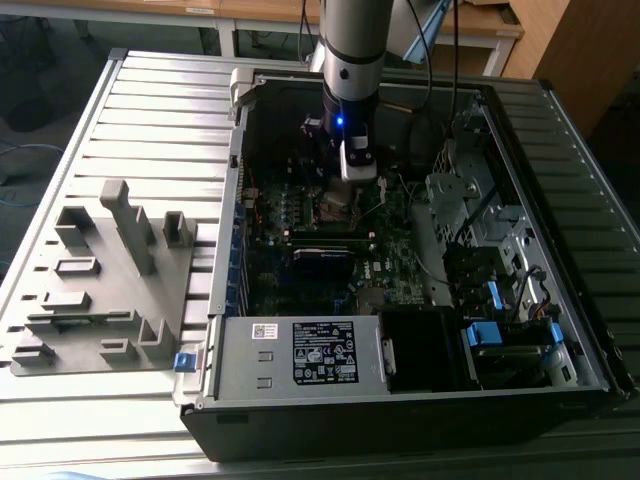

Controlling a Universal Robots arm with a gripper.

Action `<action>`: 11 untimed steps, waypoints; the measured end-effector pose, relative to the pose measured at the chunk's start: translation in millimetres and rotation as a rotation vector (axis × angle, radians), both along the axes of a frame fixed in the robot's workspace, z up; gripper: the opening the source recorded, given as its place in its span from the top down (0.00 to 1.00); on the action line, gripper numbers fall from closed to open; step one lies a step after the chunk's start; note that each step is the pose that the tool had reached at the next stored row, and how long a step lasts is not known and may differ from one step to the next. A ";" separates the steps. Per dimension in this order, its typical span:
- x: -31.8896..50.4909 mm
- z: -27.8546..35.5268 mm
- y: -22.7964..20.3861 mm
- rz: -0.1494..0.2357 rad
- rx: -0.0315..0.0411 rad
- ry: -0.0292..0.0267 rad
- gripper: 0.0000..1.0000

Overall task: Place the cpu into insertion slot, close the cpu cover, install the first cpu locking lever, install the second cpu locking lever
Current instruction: 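Place the cpu into insertion slot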

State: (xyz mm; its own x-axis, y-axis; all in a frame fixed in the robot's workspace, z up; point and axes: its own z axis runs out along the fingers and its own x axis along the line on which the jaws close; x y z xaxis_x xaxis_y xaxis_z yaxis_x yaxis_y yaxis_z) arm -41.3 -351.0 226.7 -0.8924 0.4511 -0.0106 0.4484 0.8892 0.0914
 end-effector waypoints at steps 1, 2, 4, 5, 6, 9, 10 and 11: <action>0.0 0.0 0.0 -0.018 0.0000 0.0000 0.46; 0.0 0.0 0.0 -0.036 0.0000 0.0000 0.46; 0.0 0.0 0.0 -0.072 0.0000 0.0000 0.46; 0.0 0.0 0.0 -0.090 0.0000 0.0001 0.46; 0.0 0.0 0.0 -0.108 0.0000 0.0000 0.46; 0.0 0.0 0.0 -0.163 0.0000 0.0000 0.46; 0.0 0.0 0.0 -0.187 0.0000 0.0000 0.46; 0.0 0.0 0.0 -0.204 0.0000 0.0000 0.46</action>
State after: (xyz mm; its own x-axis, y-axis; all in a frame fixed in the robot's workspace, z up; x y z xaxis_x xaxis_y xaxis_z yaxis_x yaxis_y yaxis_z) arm -41.2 -351.0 226.7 -0.7822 0.6229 -0.0105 0.6196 0.7796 0.0914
